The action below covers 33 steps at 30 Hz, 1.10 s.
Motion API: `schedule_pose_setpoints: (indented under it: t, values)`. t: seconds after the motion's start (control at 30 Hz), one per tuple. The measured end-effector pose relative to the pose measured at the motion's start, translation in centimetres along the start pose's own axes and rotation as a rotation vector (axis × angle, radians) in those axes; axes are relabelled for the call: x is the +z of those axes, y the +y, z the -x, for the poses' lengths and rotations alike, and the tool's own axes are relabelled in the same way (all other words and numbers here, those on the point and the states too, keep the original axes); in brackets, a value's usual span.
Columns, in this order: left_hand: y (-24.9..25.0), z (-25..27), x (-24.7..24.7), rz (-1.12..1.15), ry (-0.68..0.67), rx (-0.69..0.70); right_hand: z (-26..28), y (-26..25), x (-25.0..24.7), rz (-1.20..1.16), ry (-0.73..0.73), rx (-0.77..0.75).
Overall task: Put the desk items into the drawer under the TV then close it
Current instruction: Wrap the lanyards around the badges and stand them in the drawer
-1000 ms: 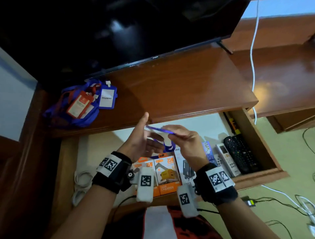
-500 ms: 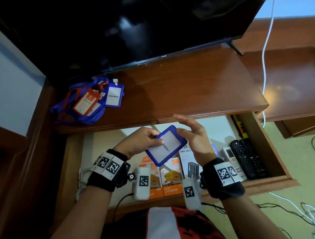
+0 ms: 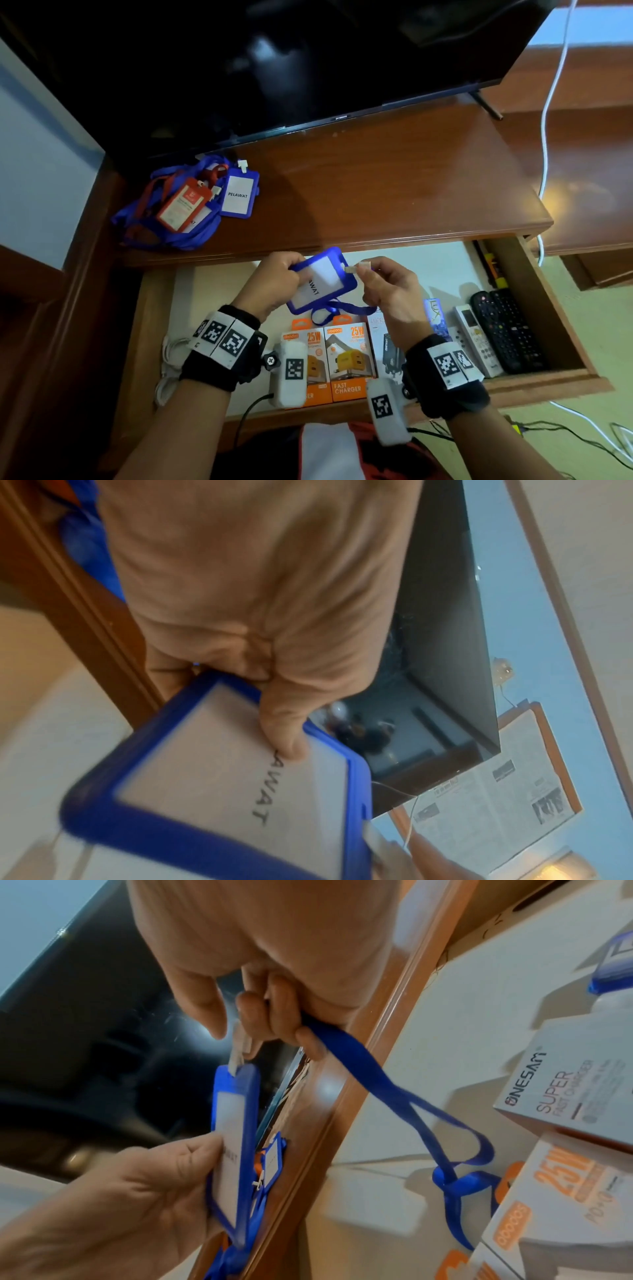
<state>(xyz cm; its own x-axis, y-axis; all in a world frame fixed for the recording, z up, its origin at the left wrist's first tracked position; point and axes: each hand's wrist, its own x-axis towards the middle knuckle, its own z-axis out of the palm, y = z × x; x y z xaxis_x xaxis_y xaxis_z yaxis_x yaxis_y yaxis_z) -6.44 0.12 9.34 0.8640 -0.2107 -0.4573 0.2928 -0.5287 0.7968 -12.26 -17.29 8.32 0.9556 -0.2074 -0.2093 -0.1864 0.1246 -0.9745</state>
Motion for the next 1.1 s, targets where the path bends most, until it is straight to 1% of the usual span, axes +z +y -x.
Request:
schedule_pose_setpoints:
  t: [0.1,0.2,0.3,0.37,0.43,0.47,0.5,0.57,0.63,0.7,0.77,0.8,0.87,0.93,0.97,1.03,1.1]
  values:
    - [0.4,0.1,1.2,0.147,0.043,-0.019,0.3,0.0,1.1,-0.044,0.014,0.036]
    - [1.0,0.4,2.4,0.313,0.079,-0.049,0.4,0.3,1.6,-0.059,0.016,0.012]
    - [1.6,0.8,3.4,0.448,0.075,-0.058,0.6,0.0,2.0,-0.073,-0.007,-0.011]
    - [1.7,0.9,3.6,0.475,0.06,-0.057,0.5,0.0,2.0,-0.029,-0.002,-0.016]
    - [1.6,0.9,3.4,0.434,0.042,-0.047,0.1,0.2,1.6,0.025,0.004,0.002]
    - [1.6,0.9,3.0,0.414,0.024,-0.033,-0.1,0.3,1.2,0.067,-0.012,0.018]
    - [1.6,0.9,2.5,0.403,0.004,-0.006,-0.2,0.2,0.9,0.115,-0.058,0.029]
    - [1.7,0.8,1.4,0.377,-0.037,0.062,-0.4,-0.4,0.2,0.312,-0.226,0.054]
    - [2.4,0.9,0.0,0.226,-0.103,0.106,-0.5,-0.8,-0.4,0.512,-0.396,0.074]
    - [2.9,0.9,-1.0,-0.069,-0.206,0.123,-0.4,-1.5,-0.5,0.653,-0.529,0.103]
    - [3.3,1.0,-1.4,-0.357,-0.299,0.142,-0.6,-1.9,-0.5,0.823,-0.617,0.137]
    - [3.4,1.1,-1.3,-0.446,-0.333,0.153,-0.7,-2.1,-0.4,0.89,-0.658,0.144]
    - [3.5,1.5,-1.0,-0.532,-0.367,0.161,-0.9,-2.2,-0.6,0.955,-0.725,0.138]
    - [3.1,1.7,-0.8,-0.502,-0.375,0.138,-1.1,-2.2,-0.8,0.924,-0.724,0.112]
    - [2.8,1.7,-0.9,-0.445,-0.374,0.118,-1.2,-2.1,-1.0,0.85,-0.692,0.099]
    - [2.3,1.8,-1.2,-0.312,-0.343,0.091,-1.3,-1.5,-1.7,0.581,-0.586,0.103]
    - [2.0,2.0,-1.5,-0.188,-0.283,0.092,-1.5,-0.7,-2.7,0.328,-0.483,0.133]
